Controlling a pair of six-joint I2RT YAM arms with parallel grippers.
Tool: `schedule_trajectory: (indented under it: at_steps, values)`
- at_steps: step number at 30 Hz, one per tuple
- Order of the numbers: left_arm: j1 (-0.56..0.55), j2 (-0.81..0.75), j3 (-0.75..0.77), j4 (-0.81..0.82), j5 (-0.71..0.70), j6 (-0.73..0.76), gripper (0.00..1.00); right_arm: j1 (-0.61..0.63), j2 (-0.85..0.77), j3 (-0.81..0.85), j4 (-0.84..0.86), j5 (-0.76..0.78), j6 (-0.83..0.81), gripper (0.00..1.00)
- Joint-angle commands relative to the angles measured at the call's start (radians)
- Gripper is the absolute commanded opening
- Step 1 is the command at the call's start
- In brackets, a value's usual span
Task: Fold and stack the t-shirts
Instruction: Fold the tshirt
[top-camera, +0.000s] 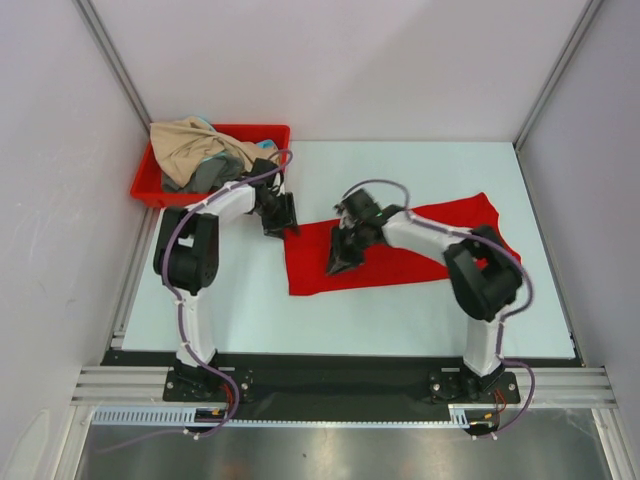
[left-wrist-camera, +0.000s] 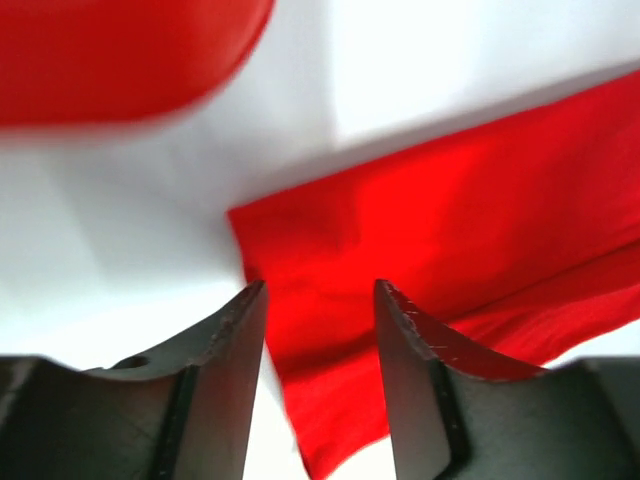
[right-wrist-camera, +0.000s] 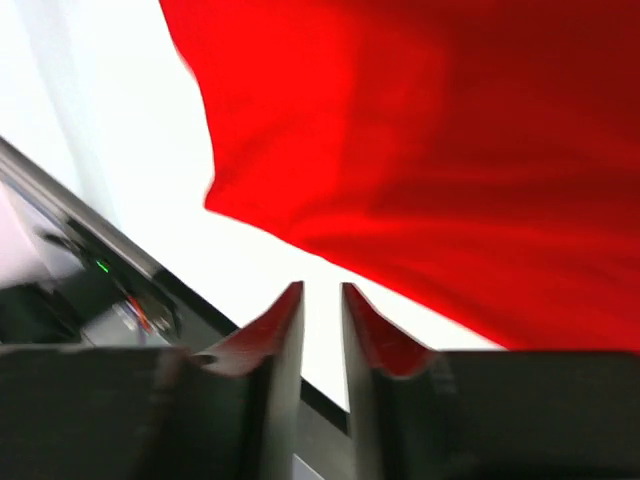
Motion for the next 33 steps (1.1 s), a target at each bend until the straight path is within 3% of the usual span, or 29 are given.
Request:
schedule_trajectory:
  at_steps: [1,2,6,9,13,17,19,21,22,24,33]
  values:
    - [-0.029,-0.153,0.006,-0.044,-0.084,0.038,0.53,-0.158,-0.207,-0.005,-0.126,0.118,0.002,0.29]
    - [-0.041,-0.173,0.002,-0.053,-0.099,0.05,0.55,-0.242,-0.237,-0.015,-0.151,0.151,0.003,0.38]
    - [-0.122,-0.258,-0.016,-0.085,-0.15,0.05,0.54,-0.477,-0.354,-0.104,-0.223,0.173,0.0,0.54]
    - [-0.197,-0.299,-0.056,-0.07,-0.135,0.044,0.52,-0.661,-0.405,-0.156,-0.261,0.191,-0.014,0.57]
    - [-0.302,-0.282,-0.102,-0.003,-0.031,0.044,0.45,-0.772,-0.423,-0.207,-0.246,0.161,-0.024,0.58]
    - [-0.365,-0.236,-0.136,0.028,-0.001,0.038,0.38,-0.726,-0.414,-0.224,-0.2,0.208,0.008,0.47]
    - [-0.388,-0.221,-0.151,0.04,-0.006,0.039,0.37,-0.694,-0.428,-0.259,-0.177,0.304,0.056,0.4]
    - [-0.395,-0.195,-0.172,0.048,-0.015,0.038,0.36,-0.691,-0.452,-0.294,-0.144,0.351,0.08,0.27]
    - [-0.397,-0.186,-0.175,0.056,-0.021,0.041,0.35,-0.638,-0.455,-0.319,-0.113,0.407,0.08,0.12]
    - [-0.397,-0.16,-0.183,0.054,-0.046,0.047,0.34,-0.599,-0.445,-0.327,-0.079,0.458,0.065,0.01]
    - [-0.397,-0.12,-0.202,0.047,-0.072,0.064,0.33,-0.535,-0.396,-0.365,-0.016,0.635,0.121,0.0]
